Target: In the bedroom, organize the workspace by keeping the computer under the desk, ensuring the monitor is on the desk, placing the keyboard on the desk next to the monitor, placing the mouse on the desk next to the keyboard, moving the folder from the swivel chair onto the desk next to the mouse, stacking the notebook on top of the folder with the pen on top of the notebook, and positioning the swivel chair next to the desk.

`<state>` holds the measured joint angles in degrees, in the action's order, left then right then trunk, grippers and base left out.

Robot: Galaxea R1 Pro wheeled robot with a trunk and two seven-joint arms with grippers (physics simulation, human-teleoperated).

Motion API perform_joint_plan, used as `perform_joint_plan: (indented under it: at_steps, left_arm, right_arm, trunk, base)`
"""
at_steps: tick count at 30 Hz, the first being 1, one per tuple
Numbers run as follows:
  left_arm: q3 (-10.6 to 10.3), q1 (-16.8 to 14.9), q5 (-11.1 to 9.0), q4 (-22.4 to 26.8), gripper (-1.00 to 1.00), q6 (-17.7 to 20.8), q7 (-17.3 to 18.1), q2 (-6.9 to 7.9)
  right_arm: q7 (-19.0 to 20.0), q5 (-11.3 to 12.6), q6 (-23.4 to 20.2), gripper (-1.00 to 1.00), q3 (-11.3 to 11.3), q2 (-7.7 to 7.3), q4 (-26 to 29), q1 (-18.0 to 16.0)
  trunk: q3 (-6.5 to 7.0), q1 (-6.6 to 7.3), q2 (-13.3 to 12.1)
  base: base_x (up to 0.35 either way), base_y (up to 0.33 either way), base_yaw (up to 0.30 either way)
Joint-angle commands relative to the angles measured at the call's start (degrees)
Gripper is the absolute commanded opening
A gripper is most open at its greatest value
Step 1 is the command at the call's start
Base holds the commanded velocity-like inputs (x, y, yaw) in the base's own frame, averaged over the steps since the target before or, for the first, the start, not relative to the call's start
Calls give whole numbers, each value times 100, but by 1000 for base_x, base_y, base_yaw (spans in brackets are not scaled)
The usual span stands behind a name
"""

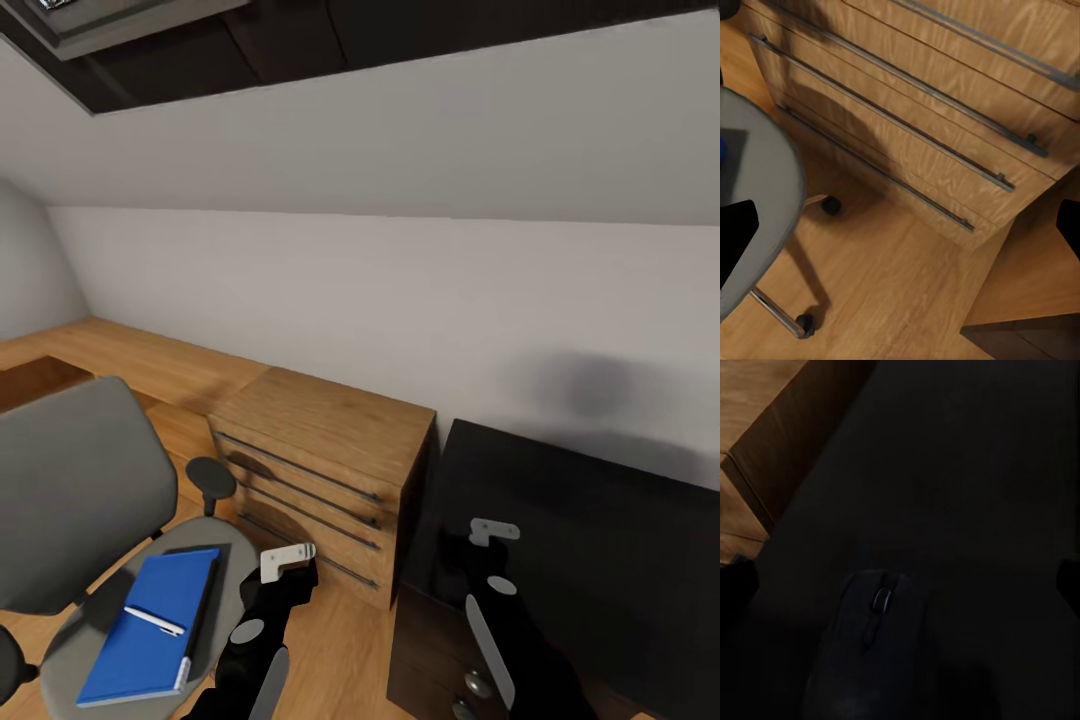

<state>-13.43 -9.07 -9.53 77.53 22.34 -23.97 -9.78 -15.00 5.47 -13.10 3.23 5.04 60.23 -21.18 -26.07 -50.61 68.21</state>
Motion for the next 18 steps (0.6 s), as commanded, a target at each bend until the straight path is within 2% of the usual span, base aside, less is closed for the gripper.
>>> perform_joint_plan:
  at_steps: [1,5,17,18]
  left_arm:
    - [-11,-3,-58,7,100,16,-60,2]
    - [-17,-4,-62,9,100,11,-337,-1]
    - [-18,-5,-75,29,100,8,-393,-1]
    - [-19,-3,-197,33,100,12,-389,2]
  right_arm:
    - [-46,58,-21,100,17,-3,32,-1]
    - [-39,86,-40,100,18,-1,133,7]
    - [-49,111,-40,100,29,35,151,8]
    - [-58,112,-28,100,7,49,237,8]
  trunk:
    - [12,22,-38]
    - [84,110,-198]
    - [299,374,-679]
    - [317,396,-719]
  base:
    - [0,0,0]
    - [-165,0,0]
    - [-329,18,0]
    - [-338,114,-114]
